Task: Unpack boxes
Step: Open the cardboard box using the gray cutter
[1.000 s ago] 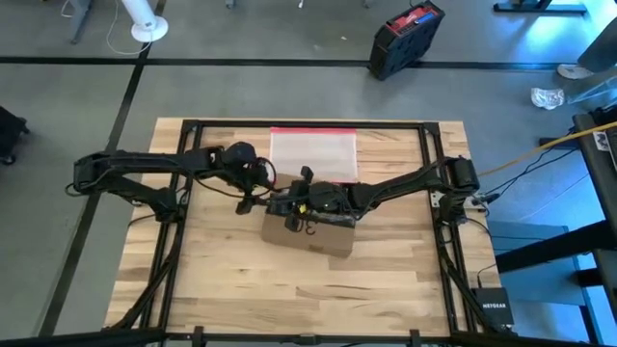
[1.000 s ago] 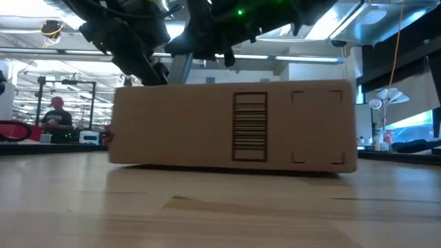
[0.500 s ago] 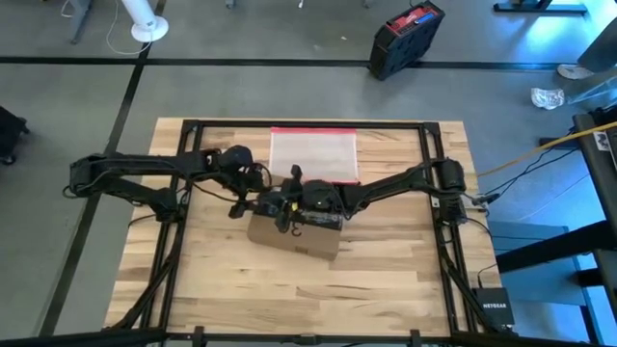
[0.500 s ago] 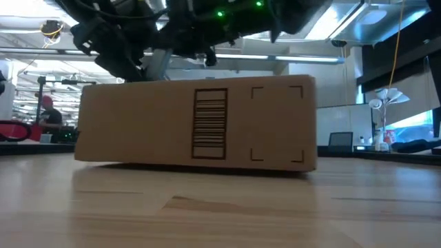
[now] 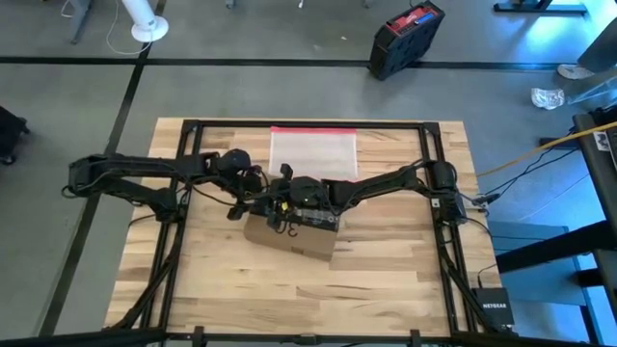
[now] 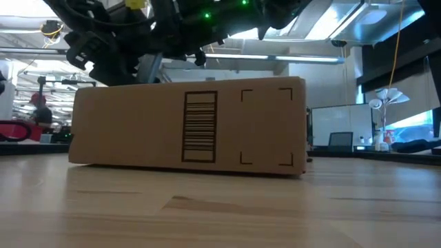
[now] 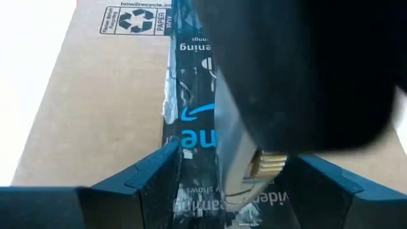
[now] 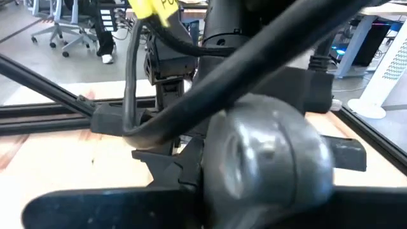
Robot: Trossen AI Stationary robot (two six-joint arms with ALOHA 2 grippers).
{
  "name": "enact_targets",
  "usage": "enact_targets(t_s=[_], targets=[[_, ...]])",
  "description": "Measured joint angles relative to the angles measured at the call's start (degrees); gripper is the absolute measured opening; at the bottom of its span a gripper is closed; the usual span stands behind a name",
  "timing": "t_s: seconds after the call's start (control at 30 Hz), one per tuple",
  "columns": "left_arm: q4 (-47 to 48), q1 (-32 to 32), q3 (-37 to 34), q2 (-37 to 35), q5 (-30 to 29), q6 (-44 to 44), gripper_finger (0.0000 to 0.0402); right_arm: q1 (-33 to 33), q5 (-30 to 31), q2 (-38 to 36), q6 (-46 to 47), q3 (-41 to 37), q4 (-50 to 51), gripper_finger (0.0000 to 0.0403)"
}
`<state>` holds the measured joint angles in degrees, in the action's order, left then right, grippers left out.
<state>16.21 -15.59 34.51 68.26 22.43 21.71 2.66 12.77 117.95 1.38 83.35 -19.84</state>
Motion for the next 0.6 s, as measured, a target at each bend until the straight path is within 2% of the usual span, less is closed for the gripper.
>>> enact_targets(t_s=[0.6], targets=[[0.1,0.1,-1.1,0.1,-1.1,0.9,0.0249,-0.4,-0.4,-1.1,-1.7,-0.1,3.5,0.0063]])
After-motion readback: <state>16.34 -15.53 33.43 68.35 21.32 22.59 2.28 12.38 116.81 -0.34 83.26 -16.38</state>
